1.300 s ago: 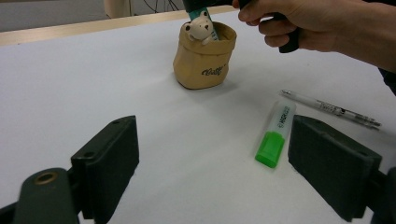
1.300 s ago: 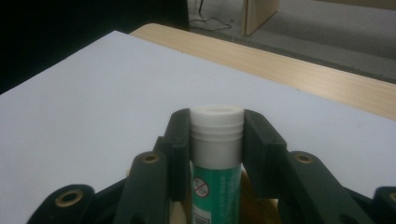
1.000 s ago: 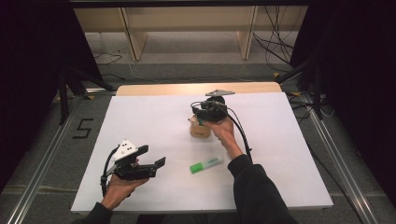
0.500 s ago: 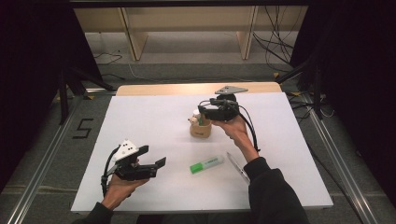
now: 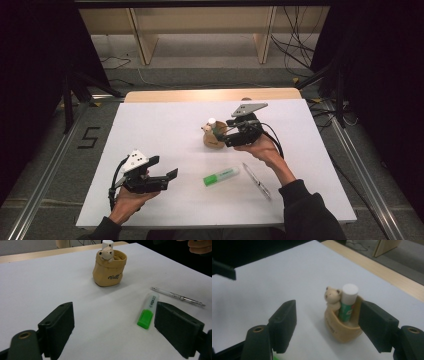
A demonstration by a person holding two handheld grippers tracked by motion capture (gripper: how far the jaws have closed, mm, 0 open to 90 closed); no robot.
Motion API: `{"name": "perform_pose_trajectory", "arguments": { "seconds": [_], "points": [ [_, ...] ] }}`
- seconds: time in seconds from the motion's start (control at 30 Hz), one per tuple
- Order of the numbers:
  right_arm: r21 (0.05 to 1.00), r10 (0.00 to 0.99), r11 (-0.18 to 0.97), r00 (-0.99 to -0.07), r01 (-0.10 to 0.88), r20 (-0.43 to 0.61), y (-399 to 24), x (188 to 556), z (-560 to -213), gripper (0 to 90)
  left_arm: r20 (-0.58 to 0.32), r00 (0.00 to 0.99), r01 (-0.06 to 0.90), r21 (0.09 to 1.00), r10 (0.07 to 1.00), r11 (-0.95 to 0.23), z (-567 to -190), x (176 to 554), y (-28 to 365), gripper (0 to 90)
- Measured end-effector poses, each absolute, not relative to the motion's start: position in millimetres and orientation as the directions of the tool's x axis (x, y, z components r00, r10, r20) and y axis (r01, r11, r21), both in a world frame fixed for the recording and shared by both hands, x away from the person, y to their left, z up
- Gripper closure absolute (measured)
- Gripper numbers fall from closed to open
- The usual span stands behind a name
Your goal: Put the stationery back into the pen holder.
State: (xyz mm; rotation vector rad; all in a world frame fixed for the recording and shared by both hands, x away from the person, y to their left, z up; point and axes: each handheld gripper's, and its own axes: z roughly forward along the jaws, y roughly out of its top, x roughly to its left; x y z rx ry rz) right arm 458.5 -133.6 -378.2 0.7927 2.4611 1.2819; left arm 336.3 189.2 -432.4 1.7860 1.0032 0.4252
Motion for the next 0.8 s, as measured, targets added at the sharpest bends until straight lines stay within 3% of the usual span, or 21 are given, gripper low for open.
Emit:
{"name": "perform_pose_trajectory", "arguments": {
  "seconds": [0.43, 0.8],
  "points": [
    [0.750, 0.492, 0.571, -0.871, 0.334, 0.013, -132.7, 438.4, -397.8, 26.4, -0.156, 0.592, 0.437, 0.886, 0.790, -0.152, -432.7, 336.7, 189.5, 15.8],
    [0.716, 0.559, 0.570, -0.829, 0.404, 0.023, -136.6, 429.8, -419.0, 31.2, -0.151, 0.599, 0.430, 0.889, 0.786, -0.157, -431.4, 336.3, 189.8, 15.8]
  ]
}}
